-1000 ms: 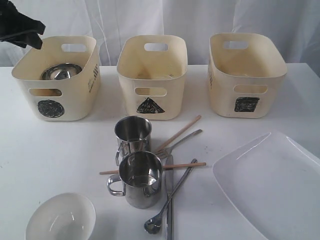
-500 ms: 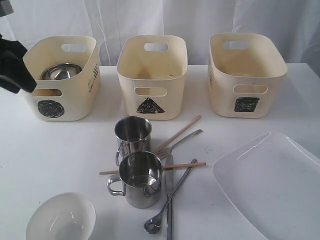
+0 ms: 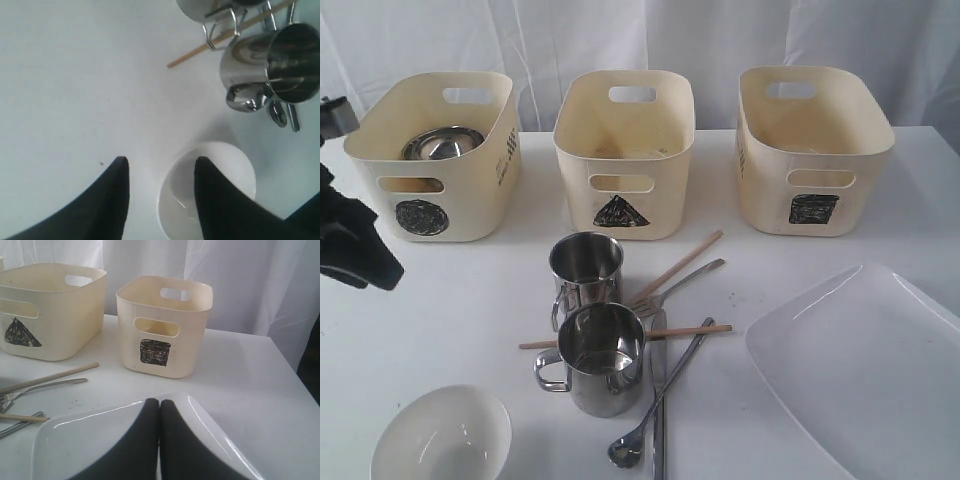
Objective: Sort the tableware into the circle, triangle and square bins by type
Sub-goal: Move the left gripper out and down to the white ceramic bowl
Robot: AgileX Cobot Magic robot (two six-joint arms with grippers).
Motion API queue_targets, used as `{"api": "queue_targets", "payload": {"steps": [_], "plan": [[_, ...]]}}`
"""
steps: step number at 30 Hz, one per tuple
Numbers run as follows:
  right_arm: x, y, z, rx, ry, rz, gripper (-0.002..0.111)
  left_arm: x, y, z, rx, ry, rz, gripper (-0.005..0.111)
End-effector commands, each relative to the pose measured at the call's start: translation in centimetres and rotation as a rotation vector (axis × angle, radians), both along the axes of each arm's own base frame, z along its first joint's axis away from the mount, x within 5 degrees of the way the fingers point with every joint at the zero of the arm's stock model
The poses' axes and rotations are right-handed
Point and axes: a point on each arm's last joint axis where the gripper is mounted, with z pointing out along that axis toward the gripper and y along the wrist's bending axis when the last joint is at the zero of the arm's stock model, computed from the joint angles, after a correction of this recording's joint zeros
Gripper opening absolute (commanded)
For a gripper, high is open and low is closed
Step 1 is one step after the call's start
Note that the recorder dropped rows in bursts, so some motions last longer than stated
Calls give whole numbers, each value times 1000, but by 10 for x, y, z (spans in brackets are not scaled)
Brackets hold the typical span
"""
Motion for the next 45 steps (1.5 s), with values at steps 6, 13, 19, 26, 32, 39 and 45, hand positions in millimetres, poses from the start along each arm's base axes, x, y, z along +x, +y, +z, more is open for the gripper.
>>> {"api": "queue_targets", "payload": {"steps": [6, 13, 19, 26, 32, 39, 45], "plan": [[0, 0, 0, 2, -2, 1, 0, -39, -40, -33, 39, 84, -199, 47], [0, 0, 0, 2, -2, 1, 0, -49, -40, -49, 80, 122, -221, 47], [0, 0, 0, 2, -2, 1, 0, -47, -39, -49, 95, 101, -221, 47], [0, 0, 0, 2, -2, 1, 0, -47, -39, -52, 112, 70, -234, 47], [0, 0, 0, 2, -2, 1, 0, -54, -46, -62, 124, 59, -280, 47], [0, 0, 0, 2, -2, 1, 0, -57, -50, -65, 169, 37, -317, 47], [0, 0, 0, 2, -2, 1, 0, -57, -48, -67, 187, 32, -326, 47]]}}
